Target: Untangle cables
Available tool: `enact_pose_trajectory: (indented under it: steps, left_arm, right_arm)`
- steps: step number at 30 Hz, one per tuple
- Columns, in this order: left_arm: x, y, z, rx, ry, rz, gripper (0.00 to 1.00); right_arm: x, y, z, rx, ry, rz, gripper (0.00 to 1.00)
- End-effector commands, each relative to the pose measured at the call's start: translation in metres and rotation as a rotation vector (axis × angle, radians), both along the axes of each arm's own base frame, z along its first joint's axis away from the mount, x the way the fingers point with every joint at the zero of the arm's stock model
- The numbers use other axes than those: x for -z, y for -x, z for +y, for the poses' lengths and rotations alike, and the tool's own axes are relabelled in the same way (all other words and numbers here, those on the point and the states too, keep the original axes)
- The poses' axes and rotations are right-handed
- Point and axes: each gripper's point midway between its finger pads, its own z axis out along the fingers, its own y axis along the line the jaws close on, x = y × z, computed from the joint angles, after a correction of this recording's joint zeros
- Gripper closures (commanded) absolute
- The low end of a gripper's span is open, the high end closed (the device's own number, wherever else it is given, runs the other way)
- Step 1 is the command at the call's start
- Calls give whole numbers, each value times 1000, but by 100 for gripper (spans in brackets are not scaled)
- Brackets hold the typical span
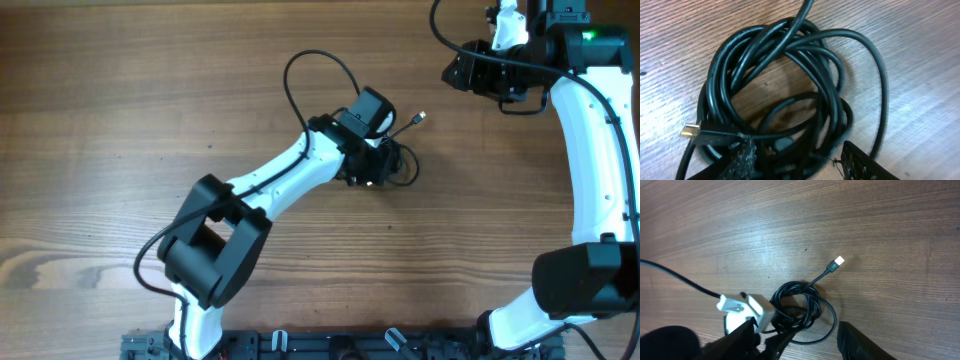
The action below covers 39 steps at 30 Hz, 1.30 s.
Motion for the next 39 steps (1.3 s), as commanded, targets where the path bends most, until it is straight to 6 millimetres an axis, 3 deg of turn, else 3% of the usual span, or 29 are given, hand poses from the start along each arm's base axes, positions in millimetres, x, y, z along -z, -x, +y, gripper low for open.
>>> enact_pose_trajectory:
  steps: [1, 8, 11, 22, 29, 36, 38, 39]
  left_arm:
    - [29, 2, 2, 33, -77, -13, 49]
    - [35, -6, -1, 26, -79, -41, 55]
    - [43, -2, -2, 34, -90, -30, 63]
    - [45, 17, -15, 192, -135, -69, 60]
    - [42, 23, -25, 270, -149, -103, 72]
    - [43, 33, -33, 337, -159, -115, 70]
    - [44, 36, -35, 361, -169, -124, 78]
    - [44, 36, -35, 358, -180, -133, 91]
  right_arm:
    - [6, -3, 0, -18, 9, 9, 45]
    - [6, -3, 0, -18, 9, 10, 44]
    - [6, -2, 0, -18, 9, 13, 44]
    - [8, 1, 0, -33, 17, 23, 43]
    - [9, 1, -4, -24, 37, 22, 39]
    - [9, 0, -4, -24, 37, 20, 39]
    - [8, 0, -3, -25, 37, 19, 39]
    - [8, 0, -3, -24, 37, 18, 39]
